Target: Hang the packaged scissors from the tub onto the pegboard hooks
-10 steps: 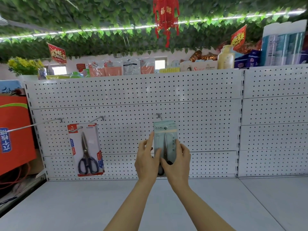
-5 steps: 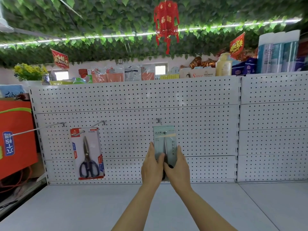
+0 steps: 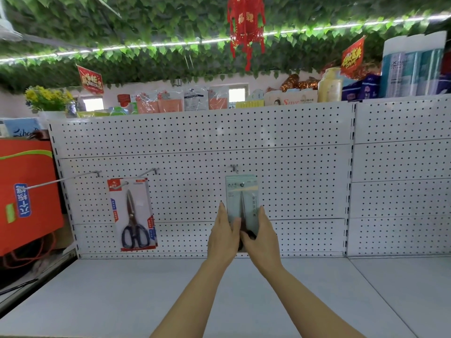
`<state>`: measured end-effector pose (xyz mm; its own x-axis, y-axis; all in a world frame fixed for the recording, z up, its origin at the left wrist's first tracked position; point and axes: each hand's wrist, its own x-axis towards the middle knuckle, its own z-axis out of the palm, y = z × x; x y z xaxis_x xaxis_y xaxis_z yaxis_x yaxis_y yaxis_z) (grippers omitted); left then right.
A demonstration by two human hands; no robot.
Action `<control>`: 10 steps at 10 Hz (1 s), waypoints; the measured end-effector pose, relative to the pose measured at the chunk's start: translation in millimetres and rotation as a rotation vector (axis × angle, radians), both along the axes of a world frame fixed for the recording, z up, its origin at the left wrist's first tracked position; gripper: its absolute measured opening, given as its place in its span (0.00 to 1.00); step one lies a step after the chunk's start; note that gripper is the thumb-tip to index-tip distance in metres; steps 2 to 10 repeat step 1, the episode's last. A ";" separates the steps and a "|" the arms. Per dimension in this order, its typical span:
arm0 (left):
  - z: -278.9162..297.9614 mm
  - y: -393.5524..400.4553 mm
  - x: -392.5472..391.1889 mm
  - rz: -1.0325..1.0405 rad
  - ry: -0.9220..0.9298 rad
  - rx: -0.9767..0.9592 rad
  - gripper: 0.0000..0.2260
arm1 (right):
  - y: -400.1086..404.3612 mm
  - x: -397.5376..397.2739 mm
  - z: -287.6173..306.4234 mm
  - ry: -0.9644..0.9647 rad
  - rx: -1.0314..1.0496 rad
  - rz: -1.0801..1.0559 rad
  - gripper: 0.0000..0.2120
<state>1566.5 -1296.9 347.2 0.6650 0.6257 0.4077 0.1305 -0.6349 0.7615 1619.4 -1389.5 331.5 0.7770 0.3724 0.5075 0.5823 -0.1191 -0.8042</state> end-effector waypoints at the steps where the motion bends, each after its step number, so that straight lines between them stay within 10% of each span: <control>1: -3.3 6.1 -18.2 0.068 0.052 0.089 0.29 | -9.3 -3.2 -3.7 -0.099 -0.090 -0.075 0.39; 10: -3.3 6.1 -18.2 0.068 0.052 0.089 0.29 | -9.3 -3.2 -3.7 -0.099 -0.090 -0.075 0.39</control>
